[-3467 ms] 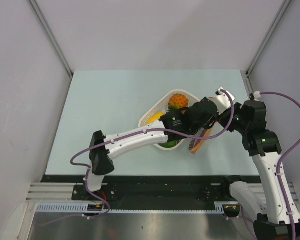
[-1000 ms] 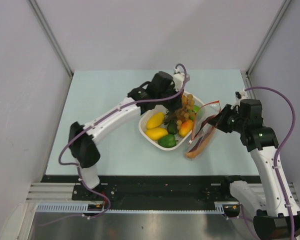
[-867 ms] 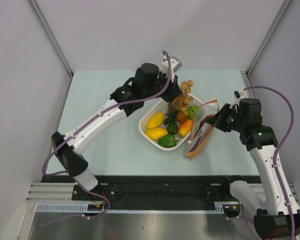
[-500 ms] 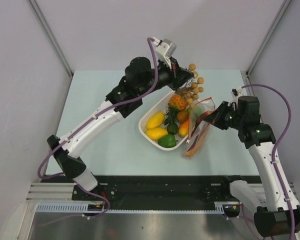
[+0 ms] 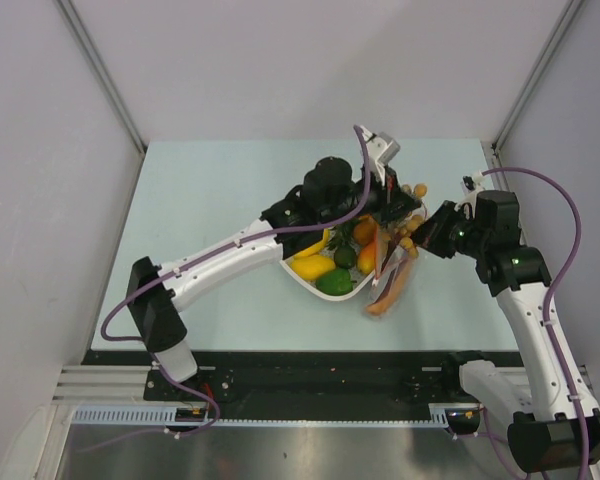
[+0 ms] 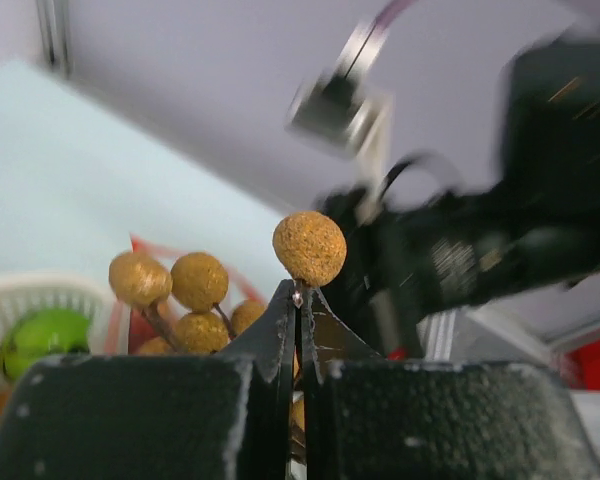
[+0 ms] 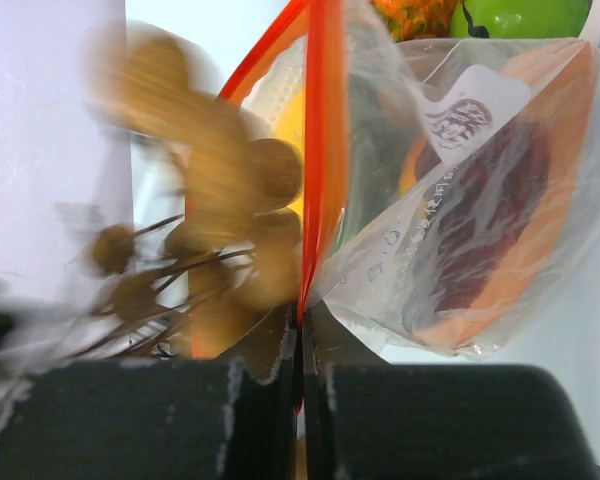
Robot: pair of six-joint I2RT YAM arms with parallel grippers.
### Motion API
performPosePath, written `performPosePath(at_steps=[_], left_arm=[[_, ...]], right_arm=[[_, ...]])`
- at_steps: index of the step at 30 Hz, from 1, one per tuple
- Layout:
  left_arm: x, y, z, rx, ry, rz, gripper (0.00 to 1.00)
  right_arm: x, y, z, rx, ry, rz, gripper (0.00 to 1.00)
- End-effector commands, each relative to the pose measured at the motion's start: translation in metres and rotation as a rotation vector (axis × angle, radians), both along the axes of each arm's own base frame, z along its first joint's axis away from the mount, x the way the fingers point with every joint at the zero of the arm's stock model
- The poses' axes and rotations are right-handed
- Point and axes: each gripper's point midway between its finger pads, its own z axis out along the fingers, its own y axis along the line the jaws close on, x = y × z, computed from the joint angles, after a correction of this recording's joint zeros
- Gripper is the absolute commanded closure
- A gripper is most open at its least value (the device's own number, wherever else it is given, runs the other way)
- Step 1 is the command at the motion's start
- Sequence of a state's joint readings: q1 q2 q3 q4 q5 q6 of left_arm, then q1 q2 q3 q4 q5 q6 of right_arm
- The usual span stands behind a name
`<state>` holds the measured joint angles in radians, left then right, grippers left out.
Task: Place the food in the zip-top bag and seal the zipper
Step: Place the fake fruit in the zipper food storage bag.
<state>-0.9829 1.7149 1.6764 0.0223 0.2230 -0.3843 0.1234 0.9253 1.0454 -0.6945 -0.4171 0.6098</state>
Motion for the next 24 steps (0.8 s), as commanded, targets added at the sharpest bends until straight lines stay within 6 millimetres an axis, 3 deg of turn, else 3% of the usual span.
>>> performPosePath(at_steps=[1, 2, 3, 10, 12, 13, 15, 18, 19, 20, 24], left_arm=[[-0.012, 0.019, -0.031, 0.068, -0.003, -0.011, 1.0], [-0.012, 0.024, -0.048, 0.109, 0.008, -0.004, 1.0], [-0.012, 0.029, -0.048, 0.116, -0.007, 0.009, 1.0], [-0.002, 0.041, -0.097, 0.33, 0.005, 0.055, 1.0], [0.004, 0.038, -0.094, 0.352, 0.002, 0.069, 1.0], [0.008, 0.039, -0.11, 0.411, 0.022, 0.08, 1.0], [0.015, 0.034, -0.097, 0.414, 0.014, 0.102, 0.96], [0.014, 0.031, -0.088, 0.431, 0.009, 0.077, 0.73], [0.012, 0.031, -0.083, 0.424, -0.005, 0.062, 0.61], [0.009, 0.032, -0.08, 0.421, -0.021, 0.045, 0.56], [0.006, 0.05, -0.056, 0.402, -0.064, 0.059, 0.25]], right_arm=[[-0.003, 0.005, 0.024, 0.017, -0.098, 0.033, 1.0], [-0.003, 0.004, 0.023, 0.015, -0.092, 0.031, 1.0], [-0.004, 0.004, 0.023, 0.013, -0.094, 0.035, 1.0], [-0.006, 0.008, 0.028, 0.001, -0.136, 0.085, 1.0], [-0.009, 0.01, 0.029, 0.001, -0.149, 0.109, 1.0], [-0.01, 0.011, 0.031, 0.001, -0.156, 0.12, 1.0], [-0.011, 0.013, 0.032, 0.003, -0.165, 0.135, 1.0], [-0.011, 0.013, 0.035, 0.005, -0.179, 0.142, 1.0], [-0.011, 0.014, 0.036, 0.005, -0.187, 0.146, 1.0], [-0.011, 0.014, 0.037, 0.007, -0.191, 0.148, 1.0], [-0.011, 0.013, 0.038, 0.001, -0.199, 0.146, 1.0]])
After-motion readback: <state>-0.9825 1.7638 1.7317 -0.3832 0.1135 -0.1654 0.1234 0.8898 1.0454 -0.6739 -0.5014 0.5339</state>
